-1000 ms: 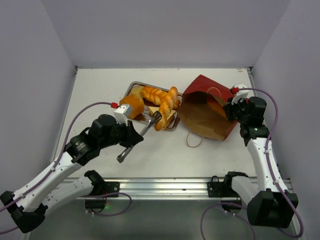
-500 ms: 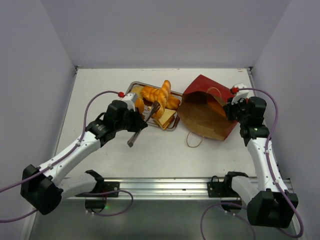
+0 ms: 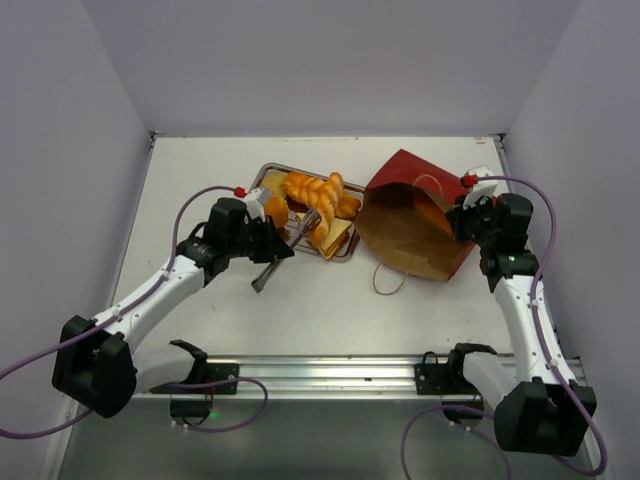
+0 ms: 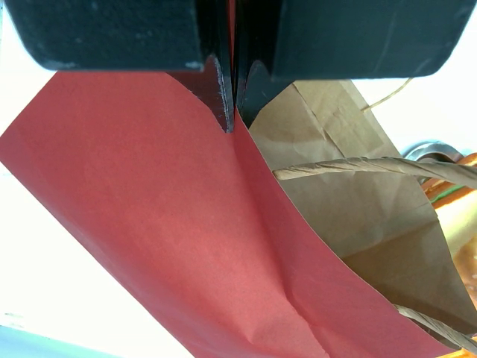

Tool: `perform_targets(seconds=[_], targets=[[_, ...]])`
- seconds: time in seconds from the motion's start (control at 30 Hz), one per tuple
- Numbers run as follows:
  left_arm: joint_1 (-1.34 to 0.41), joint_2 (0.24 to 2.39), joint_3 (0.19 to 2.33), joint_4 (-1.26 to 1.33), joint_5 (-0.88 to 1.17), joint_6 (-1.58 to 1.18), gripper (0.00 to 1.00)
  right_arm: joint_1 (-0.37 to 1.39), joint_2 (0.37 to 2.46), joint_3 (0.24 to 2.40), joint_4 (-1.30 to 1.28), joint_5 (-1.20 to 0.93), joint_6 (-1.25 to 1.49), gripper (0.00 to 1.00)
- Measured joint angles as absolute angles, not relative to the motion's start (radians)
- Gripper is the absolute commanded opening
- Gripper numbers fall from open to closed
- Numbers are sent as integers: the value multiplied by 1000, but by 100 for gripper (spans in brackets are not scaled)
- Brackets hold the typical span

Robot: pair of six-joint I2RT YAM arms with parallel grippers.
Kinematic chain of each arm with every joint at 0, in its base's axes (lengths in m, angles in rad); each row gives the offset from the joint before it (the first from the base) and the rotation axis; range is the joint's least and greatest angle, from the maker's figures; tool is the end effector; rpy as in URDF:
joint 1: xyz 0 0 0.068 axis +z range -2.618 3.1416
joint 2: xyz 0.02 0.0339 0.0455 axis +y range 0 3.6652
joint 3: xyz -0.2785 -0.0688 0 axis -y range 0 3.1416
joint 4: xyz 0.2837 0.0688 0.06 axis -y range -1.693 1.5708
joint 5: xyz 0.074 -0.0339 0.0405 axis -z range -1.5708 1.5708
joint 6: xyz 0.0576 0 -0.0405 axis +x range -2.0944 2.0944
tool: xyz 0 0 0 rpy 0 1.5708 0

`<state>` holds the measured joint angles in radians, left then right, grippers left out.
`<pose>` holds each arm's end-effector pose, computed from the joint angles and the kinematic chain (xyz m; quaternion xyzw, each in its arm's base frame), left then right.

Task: Take the fake bread out of the paper bag

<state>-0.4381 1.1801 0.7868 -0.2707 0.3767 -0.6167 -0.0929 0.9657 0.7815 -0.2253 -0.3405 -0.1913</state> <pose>0.2622 -0.1462 0.2391 0.0029 0.8869 -0.3620 0.2871 0.2698 -0.0058 0.2985 -0.1334 0.8185 0.0637 0.5552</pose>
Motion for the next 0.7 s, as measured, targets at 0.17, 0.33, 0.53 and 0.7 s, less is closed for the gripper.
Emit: perform_targets(seconds=[0.17,0.33,0.53,0.7], targets=[[-428,1205,787,-271,391,-609,13,-93,966,781,-225,-340,-191,1],[-412,1216,787,-271,394,-606,24,-93,966,781,-225,-340,-191,1],[-403,1216,787,-271,394,-592,35,-93,966,781,-225,-340,-191,1],[-399,1216,787,-271,393,-587,37,-93,966,781,-225,-340,-191,1]])
